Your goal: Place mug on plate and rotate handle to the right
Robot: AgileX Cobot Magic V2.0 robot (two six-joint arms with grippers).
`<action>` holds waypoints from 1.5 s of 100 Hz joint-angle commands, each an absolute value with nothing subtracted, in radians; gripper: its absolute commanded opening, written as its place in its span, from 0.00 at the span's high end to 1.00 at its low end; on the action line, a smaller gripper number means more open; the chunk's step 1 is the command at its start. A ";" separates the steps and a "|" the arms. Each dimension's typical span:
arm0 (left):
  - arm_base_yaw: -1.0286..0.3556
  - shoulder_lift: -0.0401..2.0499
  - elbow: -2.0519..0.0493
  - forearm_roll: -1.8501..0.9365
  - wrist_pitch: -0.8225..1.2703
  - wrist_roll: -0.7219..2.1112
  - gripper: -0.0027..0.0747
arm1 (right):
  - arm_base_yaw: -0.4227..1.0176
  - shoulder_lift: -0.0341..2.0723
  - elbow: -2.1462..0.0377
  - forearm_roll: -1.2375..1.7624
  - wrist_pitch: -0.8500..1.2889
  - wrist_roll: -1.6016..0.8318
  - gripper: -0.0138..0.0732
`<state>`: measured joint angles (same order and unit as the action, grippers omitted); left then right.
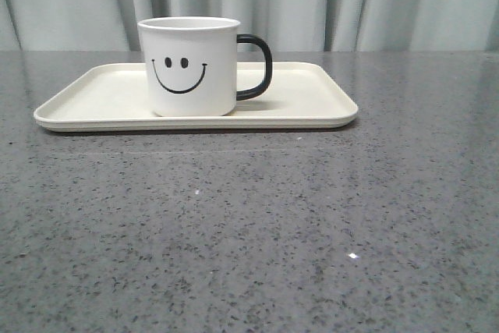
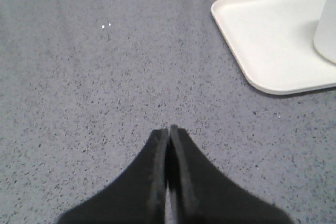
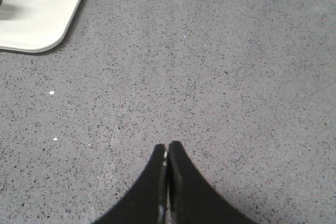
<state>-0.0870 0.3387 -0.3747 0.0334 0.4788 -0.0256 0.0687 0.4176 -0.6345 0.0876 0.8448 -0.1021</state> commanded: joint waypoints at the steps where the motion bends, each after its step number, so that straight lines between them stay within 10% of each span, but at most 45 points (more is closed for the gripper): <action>1: -0.084 0.286 -0.332 0.016 0.296 -0.027 0.99 | 0.063 0.422 -0.659 0.084 0.775 -0.105 0.92; 65: -0.073 -0.024 0.010 0.016 -0.087 -0.027 0.99 | 0.063 0.422 -0.659 0.084 0.775 -0.105 0.92; 150: -0.024 -0.035 0.010 0.016 -0.080 -0.027 0.99 | 0.063 0.422 -0.659 0.084 0.775 -0.105 0.92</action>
<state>-0.0234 -0.0036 0.0006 0.0250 0.0000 -0.0256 0.0687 0.4176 -0.6345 0.0876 0.8448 -0.1005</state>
